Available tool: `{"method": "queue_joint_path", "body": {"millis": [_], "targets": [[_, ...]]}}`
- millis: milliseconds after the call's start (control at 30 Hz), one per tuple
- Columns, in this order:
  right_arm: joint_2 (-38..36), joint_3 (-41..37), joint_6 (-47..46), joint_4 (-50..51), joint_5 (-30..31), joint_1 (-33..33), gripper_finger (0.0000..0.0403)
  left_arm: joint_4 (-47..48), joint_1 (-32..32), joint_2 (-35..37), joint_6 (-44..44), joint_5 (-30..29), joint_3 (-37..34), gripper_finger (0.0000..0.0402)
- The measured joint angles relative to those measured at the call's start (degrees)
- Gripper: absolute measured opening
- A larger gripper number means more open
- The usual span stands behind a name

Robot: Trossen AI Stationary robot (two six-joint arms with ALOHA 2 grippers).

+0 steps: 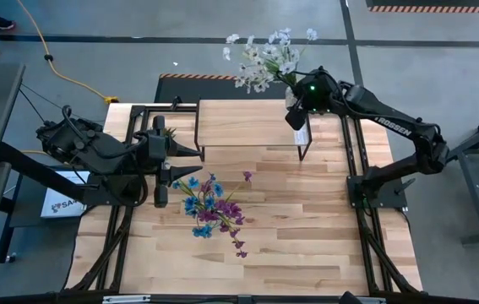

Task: Pick and place flowers into a vace then onto a shelf
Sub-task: Put the right transparent vase with flowers on the shelf

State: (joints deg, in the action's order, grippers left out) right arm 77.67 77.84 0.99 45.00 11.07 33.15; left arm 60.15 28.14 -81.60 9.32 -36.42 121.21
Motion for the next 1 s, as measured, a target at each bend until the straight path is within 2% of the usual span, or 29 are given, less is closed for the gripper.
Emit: {"method": "queue_joint_path", "body": {"millis": [500,800,1000], "targets": [[-0.02,-0.29,-2.53,-2.74,0.13,-0.23,0.0242,0.01,-0.01,0.00,0.42,0.02,0.02,0.0175],[-1.36,-9.60,-6.27,-12.43,1.00,-1.44,0.0242,0.01,-0.02,0.00,0.39,0.04,0.01,0.0175],[-5.13,-15.84,-7.61,-16.57,1.40,-1.44,0.0242,0.07,0.01,0.00,0.42,0.03,0.01,0.0175]]}}
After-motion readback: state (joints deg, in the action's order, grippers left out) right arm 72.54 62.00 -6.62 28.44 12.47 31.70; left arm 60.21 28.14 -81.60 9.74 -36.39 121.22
